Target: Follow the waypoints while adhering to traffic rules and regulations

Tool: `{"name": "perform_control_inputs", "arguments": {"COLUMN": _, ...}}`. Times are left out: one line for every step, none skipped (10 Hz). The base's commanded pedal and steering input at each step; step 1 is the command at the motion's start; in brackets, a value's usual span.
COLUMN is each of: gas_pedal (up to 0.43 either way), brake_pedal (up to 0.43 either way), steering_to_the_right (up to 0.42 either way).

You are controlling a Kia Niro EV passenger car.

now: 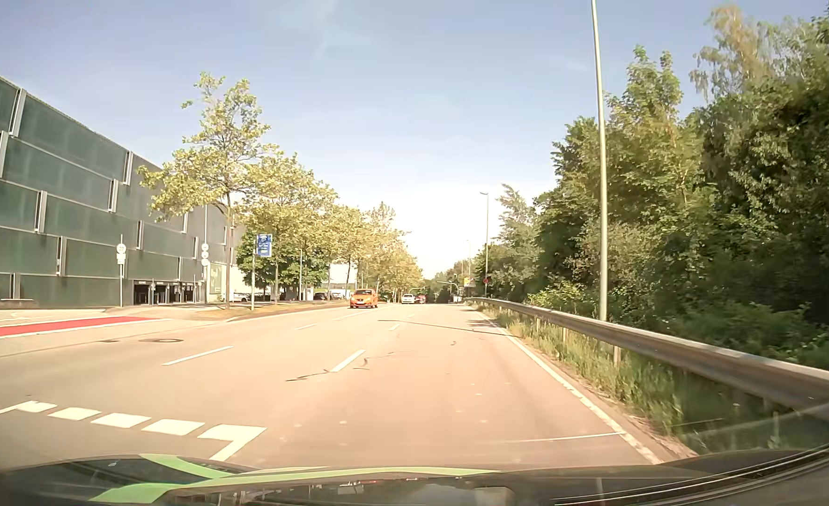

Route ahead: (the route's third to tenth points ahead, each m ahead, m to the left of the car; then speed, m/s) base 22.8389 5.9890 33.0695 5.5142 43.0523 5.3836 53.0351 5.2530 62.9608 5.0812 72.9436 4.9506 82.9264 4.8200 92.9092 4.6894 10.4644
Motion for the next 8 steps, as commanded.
{"name": "perform_control_inputs", "arguments": {"gas_pedal": 0.118, "brake_pedal": 0.000, "steering_to_the_right": 0.001}}
{"name": "perform_control_inputs", "arguments": {"gas_pedal": 0.118, "brake_pedal": 0.000, "steering_to_the_right": 0.001}}
{"name": "perform_control_inputs", "arguments": {"gas_pedal": 0.118, "brake_pedal": 0.000, "steering_to_the_right": 0.001}}
{"name": "perform_control_inputs", "arguments": {"gas_pedal": 0.118, "brake_pedal": 0.000, "steering_to_the_right": 0.001}}
{"name": "perform_control_inputs", "arguments": {"gas_pedal": 0.118, "brake_pedal": 0.000, "steering_to_the_right": 0.001}}
{"name": "perform_control_inputs", "arguments": {"gas_pedal": 0.118, "brake_pedal": 0.000, "steering_to_the_right": 0.001}}
{"name": "perform_control_inputs", "arguments": {"gas_pedal": 0.118, "brake_pedal": 0.000, "steering_to_the_right": 0.001}}
{"name": "perform_control_inputs", "arguments": {"gas_pedal": 0.118, "brake_pedal": 0.000, "steering_to_the_right": 0.000}}
